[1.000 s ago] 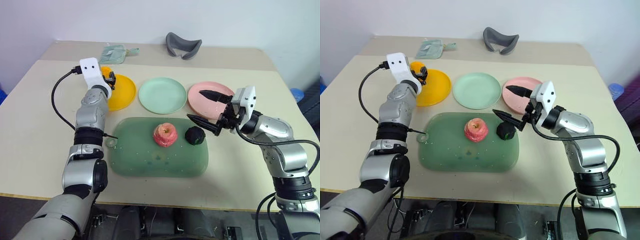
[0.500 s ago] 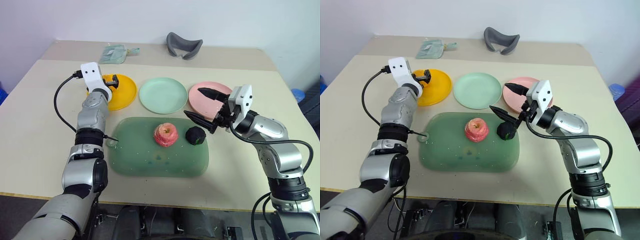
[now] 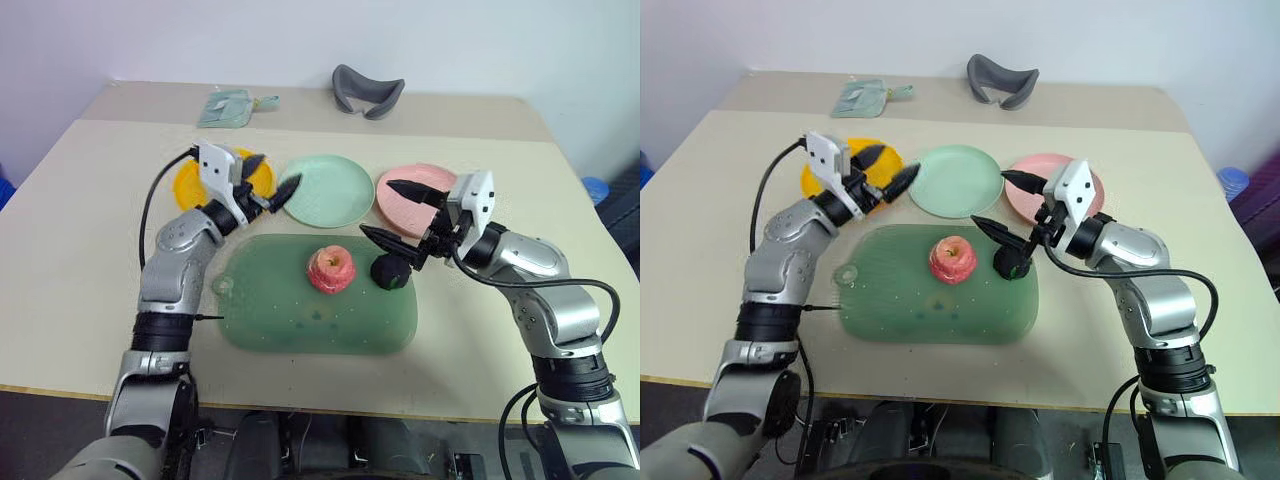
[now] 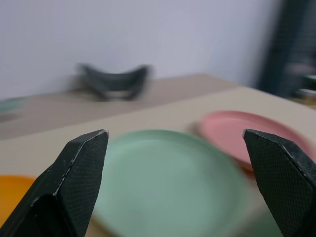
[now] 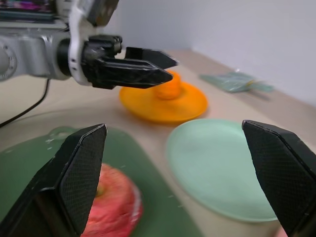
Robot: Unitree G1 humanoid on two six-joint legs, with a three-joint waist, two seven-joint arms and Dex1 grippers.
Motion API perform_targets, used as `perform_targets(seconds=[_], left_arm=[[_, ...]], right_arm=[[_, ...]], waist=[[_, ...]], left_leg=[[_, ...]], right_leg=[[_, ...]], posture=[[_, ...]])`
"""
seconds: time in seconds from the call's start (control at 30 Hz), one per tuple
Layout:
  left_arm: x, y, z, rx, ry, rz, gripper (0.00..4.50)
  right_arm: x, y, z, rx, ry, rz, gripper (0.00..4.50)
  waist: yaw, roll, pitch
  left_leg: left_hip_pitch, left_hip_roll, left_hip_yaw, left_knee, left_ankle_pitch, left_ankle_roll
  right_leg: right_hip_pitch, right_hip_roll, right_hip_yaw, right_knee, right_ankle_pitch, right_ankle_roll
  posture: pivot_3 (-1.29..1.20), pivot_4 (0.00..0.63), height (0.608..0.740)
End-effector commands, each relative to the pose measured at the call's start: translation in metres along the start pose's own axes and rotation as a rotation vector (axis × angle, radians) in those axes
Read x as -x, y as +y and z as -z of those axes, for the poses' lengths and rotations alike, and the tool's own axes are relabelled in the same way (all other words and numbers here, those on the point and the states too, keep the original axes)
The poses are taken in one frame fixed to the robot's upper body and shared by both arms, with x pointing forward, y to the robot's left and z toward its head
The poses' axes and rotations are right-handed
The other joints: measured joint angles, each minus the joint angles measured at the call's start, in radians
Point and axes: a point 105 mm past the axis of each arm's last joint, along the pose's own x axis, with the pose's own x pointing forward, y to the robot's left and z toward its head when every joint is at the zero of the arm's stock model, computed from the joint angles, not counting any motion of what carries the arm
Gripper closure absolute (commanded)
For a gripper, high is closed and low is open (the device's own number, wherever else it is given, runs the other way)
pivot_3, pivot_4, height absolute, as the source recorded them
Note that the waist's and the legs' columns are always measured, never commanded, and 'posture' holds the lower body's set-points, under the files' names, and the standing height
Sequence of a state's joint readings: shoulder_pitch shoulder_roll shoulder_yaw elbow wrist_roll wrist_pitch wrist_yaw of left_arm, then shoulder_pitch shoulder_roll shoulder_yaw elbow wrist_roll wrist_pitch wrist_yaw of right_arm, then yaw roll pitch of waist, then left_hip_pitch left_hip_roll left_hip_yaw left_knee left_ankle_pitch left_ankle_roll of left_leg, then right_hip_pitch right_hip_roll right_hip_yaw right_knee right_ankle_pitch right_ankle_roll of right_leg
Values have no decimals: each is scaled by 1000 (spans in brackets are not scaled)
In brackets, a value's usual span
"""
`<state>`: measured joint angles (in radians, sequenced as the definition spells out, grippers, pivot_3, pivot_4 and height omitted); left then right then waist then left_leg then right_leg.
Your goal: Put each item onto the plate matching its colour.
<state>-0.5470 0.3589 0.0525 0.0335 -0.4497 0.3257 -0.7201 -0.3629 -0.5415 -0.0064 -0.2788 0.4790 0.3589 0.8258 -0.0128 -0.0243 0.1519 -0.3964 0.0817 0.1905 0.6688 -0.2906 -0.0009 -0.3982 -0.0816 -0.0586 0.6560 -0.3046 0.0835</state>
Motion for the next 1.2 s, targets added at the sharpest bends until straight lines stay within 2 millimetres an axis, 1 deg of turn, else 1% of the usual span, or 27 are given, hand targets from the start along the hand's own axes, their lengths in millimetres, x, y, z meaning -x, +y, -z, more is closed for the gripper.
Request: perform_targets(seconds=[0.03,0.1,0.2,0.27,0.37,0.53,0.63,0.7,0.77,0.93,1.2], left_arm=[[19,-20,-16,-74,-13,163,47],[48,-18,-17,-146,7,213,47],[89,-14,-18,-144,118,324,47],[107,-15,-22,-127,166,384,47],[124,-28,-28,-94,208,488,47],[132,-45,-28,-54,257,551,47],[139,-52,-27,-41,283,573,47],[145,-54,-26,-37,304,584,47],[147,-56,-27,-41,316,591,47],[146,-59,-29,-63,327,585,47],[135,-62,-32,-94,305,557,47]], right_arm=[[-1,13,-6,10,-1,-53,0],[-5,18,2,5,34,-68,0],[-13,22,10,-13,66,-71,0],[-16,23,14,-20,80,-75,0],[-19,28,20,-40,96,-96,0],[-23,38,32,-64,132,-143,0],[-23,38,37,-71,149,-150,0],[-24,37,43,-76,167,-148,0],[-24,37,46,-88,173,-151,0],[-26,37,54,-108,183,-163,0],[-32,37,57,-123,181,-169,0]], waist=[[-3,0,0],[-5,1,0],[-10,2,0],[-6,2,0],[4,2,1],[-1,2,0],[-8,2,1],[-8,2,1],[-6,2,1],[-2,2,1],[-4,2,1]], left_leg=[[0,0,0,0,0,0],[0,0,0,-1,0,0],[1,1,0,-2,0,-1],[-1,2,0,-2,1,-1],[-3,1,0,-1,1,-1],[-4,0,-1,0,0,-1],[-4,1,0,0,0,-1],[-5,1,0,0,0,-1],[-5,1,0,0,1,-1],[-6,1,0,0,1,-1],[-6,1,0,0,1,-1]], right_leg=[[0,0,0,0,0,0],[0,0,0,0,0,0],[-2,1,1,1,0,-1],[-4,1,1,2,0,-1],[-5,-2,1,3,0,-1],[-6,-2,1,3,0,-1],[-8,-1,1,4,-1,-1],[-9,0,2,5,-1,-2],[-9,0,2,5,-1,-2],[-9,-1,2,5,-1,-2],[-10,-1,2,5,-1,-2]], posture=[[0,150,740],[0,150,740],[0,150,740],[0,150,740],[0,150,740],[0,150,740],[0,150,740],[0,150,740],[0,150,740],[0,150,740],[0,150,740]])
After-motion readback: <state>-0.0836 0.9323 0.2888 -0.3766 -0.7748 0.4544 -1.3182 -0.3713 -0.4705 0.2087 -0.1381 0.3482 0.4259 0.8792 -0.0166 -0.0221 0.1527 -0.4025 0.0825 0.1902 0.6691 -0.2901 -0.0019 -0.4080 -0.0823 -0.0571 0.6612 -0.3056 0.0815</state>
